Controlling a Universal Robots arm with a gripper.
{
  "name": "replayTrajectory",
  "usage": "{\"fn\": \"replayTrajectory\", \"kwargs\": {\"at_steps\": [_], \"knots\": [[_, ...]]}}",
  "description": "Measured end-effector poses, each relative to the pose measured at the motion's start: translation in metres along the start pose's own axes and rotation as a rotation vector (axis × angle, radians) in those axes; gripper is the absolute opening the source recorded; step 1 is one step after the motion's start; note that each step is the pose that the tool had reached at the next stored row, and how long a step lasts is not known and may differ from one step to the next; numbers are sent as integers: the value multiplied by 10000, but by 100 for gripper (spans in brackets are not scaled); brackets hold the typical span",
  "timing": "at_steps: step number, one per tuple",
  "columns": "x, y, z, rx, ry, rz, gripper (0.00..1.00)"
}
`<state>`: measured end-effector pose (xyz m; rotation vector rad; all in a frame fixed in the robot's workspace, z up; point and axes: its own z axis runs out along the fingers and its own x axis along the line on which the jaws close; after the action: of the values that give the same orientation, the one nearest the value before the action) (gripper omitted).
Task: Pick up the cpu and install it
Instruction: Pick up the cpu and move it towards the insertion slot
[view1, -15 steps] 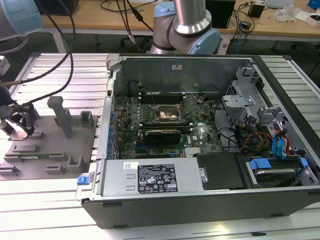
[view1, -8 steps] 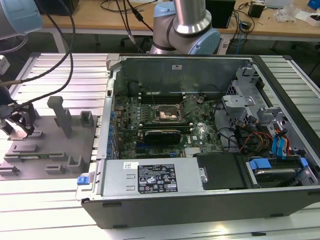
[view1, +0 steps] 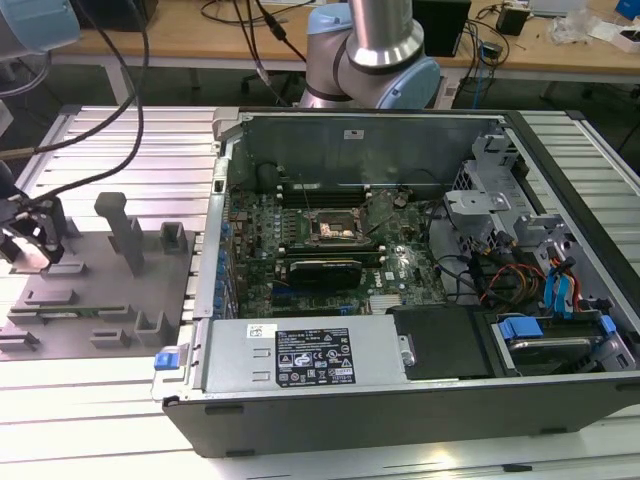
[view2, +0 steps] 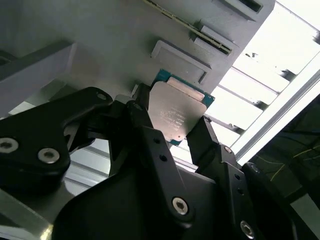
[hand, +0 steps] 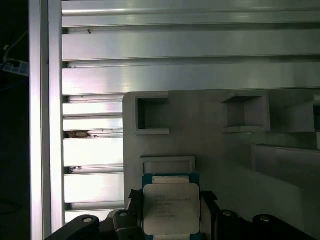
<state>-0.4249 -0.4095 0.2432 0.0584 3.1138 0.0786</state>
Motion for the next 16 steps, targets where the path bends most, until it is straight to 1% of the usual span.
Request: {"fn": "replayTrajectory", "kwargs": {"at_steps": [1,4,7,11,16], "knots": [[-1,2,-32,1,1,0,55],[-2,8,-97,0,1,0,55],[-5,19,-213,0,1,0,55],[-7,28,-307,0,1,0,55],[-11,38,-451,0,0,0,55]]}}
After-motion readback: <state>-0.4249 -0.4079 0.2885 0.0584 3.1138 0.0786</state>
